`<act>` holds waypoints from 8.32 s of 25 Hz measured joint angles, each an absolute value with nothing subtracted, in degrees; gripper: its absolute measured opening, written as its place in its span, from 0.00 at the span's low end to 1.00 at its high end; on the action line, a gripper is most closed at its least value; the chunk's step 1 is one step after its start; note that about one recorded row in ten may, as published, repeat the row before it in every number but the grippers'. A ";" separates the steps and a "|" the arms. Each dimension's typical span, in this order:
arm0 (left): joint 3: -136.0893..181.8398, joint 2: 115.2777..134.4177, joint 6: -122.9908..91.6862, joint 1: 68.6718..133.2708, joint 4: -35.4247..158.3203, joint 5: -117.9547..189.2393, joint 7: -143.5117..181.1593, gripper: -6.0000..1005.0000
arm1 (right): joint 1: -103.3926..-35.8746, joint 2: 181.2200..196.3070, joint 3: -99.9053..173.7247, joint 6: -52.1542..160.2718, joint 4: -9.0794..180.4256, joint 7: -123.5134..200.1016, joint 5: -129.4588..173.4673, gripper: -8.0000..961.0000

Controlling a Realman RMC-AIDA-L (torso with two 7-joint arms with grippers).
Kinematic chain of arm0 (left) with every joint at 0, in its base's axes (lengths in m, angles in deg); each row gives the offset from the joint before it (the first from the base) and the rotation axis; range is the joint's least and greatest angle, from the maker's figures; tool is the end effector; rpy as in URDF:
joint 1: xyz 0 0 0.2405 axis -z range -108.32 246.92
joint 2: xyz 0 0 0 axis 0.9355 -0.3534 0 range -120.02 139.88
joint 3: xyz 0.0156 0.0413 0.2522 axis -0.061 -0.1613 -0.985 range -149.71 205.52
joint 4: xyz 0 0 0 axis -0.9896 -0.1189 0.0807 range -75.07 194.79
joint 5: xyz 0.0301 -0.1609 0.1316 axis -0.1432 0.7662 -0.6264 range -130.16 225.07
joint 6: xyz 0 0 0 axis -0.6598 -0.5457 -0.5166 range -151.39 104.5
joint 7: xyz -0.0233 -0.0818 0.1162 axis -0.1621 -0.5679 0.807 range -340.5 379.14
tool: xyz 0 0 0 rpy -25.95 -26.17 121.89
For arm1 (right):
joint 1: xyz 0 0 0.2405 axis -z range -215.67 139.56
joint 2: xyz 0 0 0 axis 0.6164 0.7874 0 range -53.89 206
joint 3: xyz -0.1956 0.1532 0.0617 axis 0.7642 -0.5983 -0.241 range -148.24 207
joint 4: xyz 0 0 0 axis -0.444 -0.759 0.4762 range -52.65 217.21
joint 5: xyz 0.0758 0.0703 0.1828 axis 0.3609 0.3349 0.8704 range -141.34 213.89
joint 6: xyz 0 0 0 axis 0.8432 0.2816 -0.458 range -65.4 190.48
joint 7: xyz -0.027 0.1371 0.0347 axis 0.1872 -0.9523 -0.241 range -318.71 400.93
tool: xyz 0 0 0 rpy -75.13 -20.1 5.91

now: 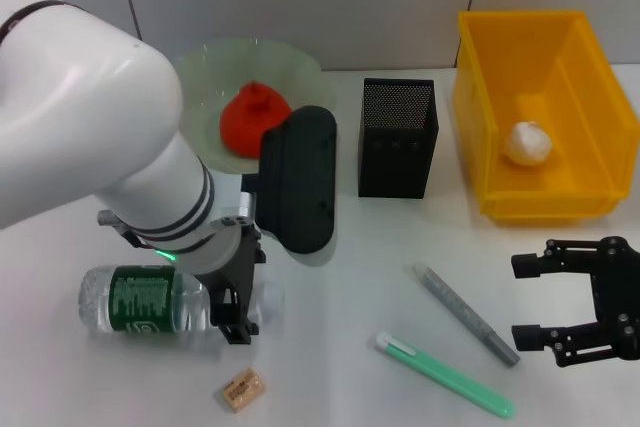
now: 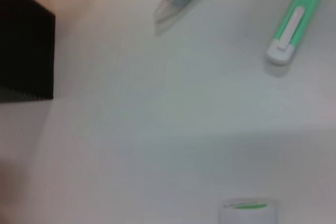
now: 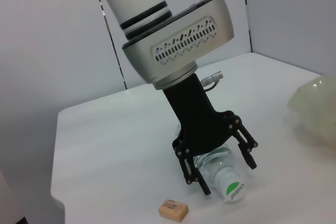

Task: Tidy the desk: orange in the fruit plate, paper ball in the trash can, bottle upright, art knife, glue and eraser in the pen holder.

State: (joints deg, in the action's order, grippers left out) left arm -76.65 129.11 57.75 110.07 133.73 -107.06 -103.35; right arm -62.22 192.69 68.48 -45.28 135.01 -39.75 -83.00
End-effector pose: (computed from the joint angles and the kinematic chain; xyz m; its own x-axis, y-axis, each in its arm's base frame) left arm -0.1459 0.3449 -0.0687 0.7789 -0.1018 -0.6188 -0.2244 -0.9666 -0.1234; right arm 0.2708 0.2865 0.0529 0.8779 -0.2679 -0.3969 -0.3177 -0.9460 -0.0643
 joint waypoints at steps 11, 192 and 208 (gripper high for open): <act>-79.16 129.11 55.46 112.01 130.08 -106.79 -103.31 0.81 | -61.65 192.65 68.42 -44.86 134.92 -40.30 -83.00 0.87; -17.00 123.19 81.71 76.77 97.82 -50.80 -38.70 0.81 | -88.10 195.68 127.20 -35.33 156.76 -120.28 -108.61 0.87; -17.00 123.46 79.27 76.59 97.63 -50.81 -38.60 0.81 | -90.22 195.93 133.80 -25.22 146.22 -122.07 -106.71 0.87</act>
State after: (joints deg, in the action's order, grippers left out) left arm -17.00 123.46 79.27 76.59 97.63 -50.81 -38.60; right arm -90.22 195.93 133.80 -25.22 146.22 -122.07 -106.71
